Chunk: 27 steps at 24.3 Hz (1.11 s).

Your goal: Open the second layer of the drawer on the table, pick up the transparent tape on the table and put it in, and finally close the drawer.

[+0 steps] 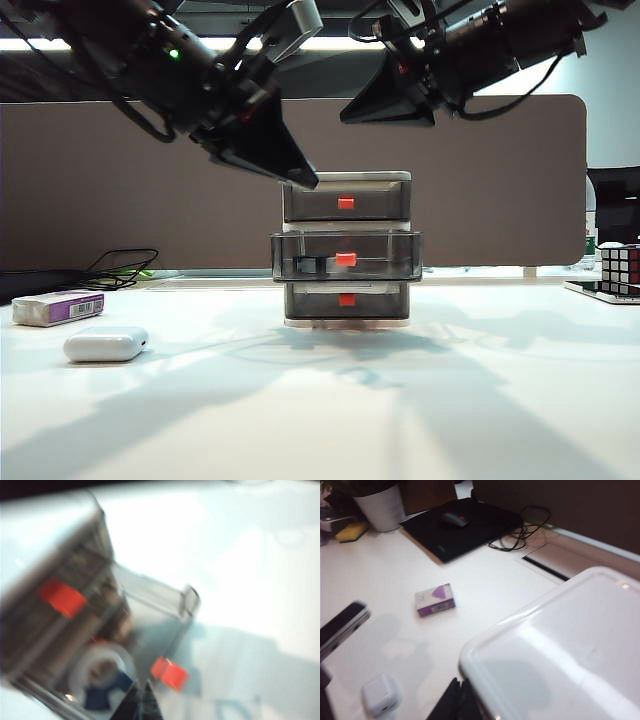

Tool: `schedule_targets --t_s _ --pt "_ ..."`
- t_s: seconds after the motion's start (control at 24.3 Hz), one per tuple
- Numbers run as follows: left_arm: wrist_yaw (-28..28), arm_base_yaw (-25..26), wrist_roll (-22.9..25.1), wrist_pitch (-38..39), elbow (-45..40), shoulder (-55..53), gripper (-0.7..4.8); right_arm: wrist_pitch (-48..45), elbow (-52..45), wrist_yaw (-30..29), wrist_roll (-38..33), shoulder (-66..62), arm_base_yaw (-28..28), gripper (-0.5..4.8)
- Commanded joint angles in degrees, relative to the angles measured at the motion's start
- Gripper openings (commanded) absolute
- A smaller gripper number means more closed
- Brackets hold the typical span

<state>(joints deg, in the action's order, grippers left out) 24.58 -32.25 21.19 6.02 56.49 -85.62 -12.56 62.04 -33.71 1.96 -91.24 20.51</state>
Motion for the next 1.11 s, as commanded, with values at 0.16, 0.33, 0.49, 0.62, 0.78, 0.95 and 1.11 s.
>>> schedule_targets --t_s 0.16,0.33,0.49,0.62,0.78,0.95,1.11 --pt "6.2 -0.1 1.3 4.6 0.2 -1.1 -0.06 0.7 6.5 3.0 1.8 -4.0 0.0 -0.05" --pt "6.3 -0.1 1.4 4.4 0.2 -4.0 -0.06 1.3 11.2 3.2 2.2 -8.7 0.0 -0.05" --pt "5.9 -0.1 2.4 3.1 0.2 -7.6 -0.06 2.9 14.3 3.5 2.6 -11.5 0.0 -0.05" --pt "4.5 -0.1 2.1 0.7 0.2 -9.2 -0.06 3.4 14.9 4.1 2.6 -12.4 0.0 -0.05" --pt "3.5 -0.1 1.6 -3.8 0.2 -11.2 -0.06 3.4 14.9 4.3 2.7 -13.9 0.0 -0.05" --pt "0.8 -0.1 0.8 -6.9 0.2 -11.6 -0.06 4.1 14.9 5.8 2.8 -15.4 0.0 -0.05" --pt "-2.9 -0.1 0.6 -9.9 0.2 -11.6 -0.06 6.0 14.9 6.9 2.8 -16.5 0.0 -0.05"
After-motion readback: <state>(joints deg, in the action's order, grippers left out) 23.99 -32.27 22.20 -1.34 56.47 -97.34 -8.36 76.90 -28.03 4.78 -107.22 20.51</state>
